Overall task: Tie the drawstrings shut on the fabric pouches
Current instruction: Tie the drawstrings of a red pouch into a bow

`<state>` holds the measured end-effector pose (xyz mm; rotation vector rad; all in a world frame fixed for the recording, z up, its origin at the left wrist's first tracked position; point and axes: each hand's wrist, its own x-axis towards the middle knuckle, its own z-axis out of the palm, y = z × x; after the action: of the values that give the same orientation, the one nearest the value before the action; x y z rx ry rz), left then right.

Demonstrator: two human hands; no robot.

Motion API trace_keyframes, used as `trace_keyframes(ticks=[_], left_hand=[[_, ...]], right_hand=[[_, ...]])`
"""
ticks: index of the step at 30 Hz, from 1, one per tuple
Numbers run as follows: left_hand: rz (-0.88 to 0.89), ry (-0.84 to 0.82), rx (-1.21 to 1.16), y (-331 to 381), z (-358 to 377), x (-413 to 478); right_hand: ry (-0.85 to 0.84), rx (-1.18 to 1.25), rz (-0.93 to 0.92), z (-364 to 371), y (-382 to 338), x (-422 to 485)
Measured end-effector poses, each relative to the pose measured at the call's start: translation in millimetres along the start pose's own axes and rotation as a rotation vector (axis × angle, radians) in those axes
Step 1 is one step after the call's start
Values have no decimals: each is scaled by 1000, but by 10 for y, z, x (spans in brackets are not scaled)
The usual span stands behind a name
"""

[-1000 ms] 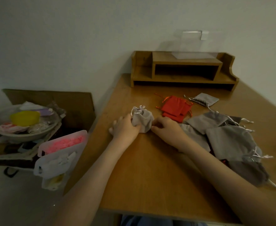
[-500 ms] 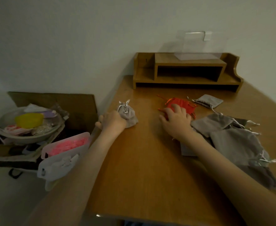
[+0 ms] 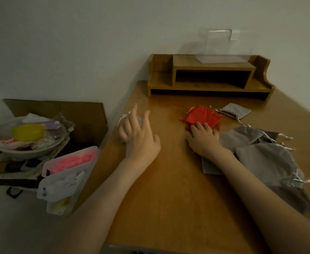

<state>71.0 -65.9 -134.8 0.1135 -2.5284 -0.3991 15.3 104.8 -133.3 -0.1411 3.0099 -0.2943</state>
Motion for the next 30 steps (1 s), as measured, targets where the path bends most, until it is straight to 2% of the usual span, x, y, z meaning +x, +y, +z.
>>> trace_keyframes(ticks=[3, 5, 6, 9, 11, 12, 14, 16, 18, 21, 25, 30], left_hand=[[94, 28, -126, -38, 23, 17], [110, -42, -381, -52, 31, 64], [42, -131, -579, -33, 19, 81], [-379, -418, -1186, 53, -67, 135], [-569, -530, -1427, 58, -82, 151], [-609, -549, -1477, 60, -85, 153], [-585, -519, -1439, 55, -95, 146], [-532, -511, -1392, 42, -94, 124], [-499, -553, -1357, 42, -118, 105], [-481, -606, -1320, 52, -157, 96], [-424, -654, -1303, 76, -159, 97], [-383, -723, -1294, 92, -132, 65]], right_hand=[[52, 50, -8, -40, -18, -24], [153, 102, -70, -117, -43, -112], [205, 124, -135, -158, -58, -169], [278, 212, -435, -284, -145, -398], [207, 271, -630, -314, -194, -547], [158, 289, -697, -306, -201, -595], [93, 350, -753, -261, -171, -633], [120, 512, -755, -206, -124, -615], [252, 632, -707, -158, -73, -544], [439, 642, -528, -102, -12, -399], [341, 661, -353, -74, -26, -341], [360, 783, -316, -89, -33, -379]])
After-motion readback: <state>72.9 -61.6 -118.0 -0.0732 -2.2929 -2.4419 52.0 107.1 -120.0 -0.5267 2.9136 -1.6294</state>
